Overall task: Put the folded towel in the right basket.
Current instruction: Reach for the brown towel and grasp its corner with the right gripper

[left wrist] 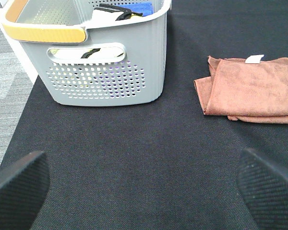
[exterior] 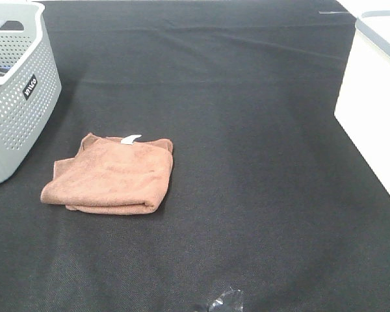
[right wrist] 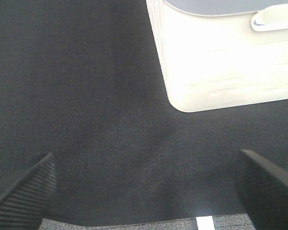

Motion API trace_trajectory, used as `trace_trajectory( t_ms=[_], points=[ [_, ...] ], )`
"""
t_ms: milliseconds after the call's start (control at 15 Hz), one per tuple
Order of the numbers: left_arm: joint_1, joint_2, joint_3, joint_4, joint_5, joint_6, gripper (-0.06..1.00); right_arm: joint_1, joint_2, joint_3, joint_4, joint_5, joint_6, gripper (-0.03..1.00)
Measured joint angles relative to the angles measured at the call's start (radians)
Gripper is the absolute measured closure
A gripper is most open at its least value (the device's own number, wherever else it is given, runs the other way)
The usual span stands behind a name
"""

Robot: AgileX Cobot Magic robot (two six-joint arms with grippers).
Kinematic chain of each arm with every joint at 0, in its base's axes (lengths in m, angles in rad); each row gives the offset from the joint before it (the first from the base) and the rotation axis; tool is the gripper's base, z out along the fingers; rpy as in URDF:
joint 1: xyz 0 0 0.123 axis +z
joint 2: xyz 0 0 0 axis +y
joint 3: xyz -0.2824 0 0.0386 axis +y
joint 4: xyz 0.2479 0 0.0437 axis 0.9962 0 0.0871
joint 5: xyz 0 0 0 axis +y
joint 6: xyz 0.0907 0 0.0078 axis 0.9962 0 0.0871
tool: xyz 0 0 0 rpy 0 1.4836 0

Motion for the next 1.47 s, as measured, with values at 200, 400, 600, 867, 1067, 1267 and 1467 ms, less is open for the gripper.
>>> trace_trajectory(
  t_ms=[200,400,600,867,1067,1267,1467],
  points=[
    [0.0,0.0,0.0,0.0,0.0,0.0,-0.05,0.0,0.0,0.0,0.0,0.0,0.0,0.0],
    [0.0,0.0,0.0,0.0,0.0,0.0,-0.05,0.0,0.0,0.0,0.0,0.0,0.0,0.0],
    [0.0,0.0,0.0,0.0,0.0,0.0,-0.05,0.0,0.0,0.0,0.0,0.0,0.0,0.0],
    [0.0,0.0,0.0,0.0,0.0,0.0,-0.05,0.0,0.0,0.0,0.0,0.0,0.0,0.0],
    [0.0,0.0,0.0,0.0,0.0,0.0,-0.05,0.0,0.113,-0.064,0.056,0.016,0.043,0.0],
    [0.0,0.0,0.0,0.0,0.0,0.0,-0.05,0.0,0.488,-0.29,0.201,0.093,0.002,0.01],
    [0.0,0.0,0.0,0.0,0.0,0.0,-0.05,0.0,0.86,-0.513,0.279,0.099,-0.089,0.01]
  ],
)
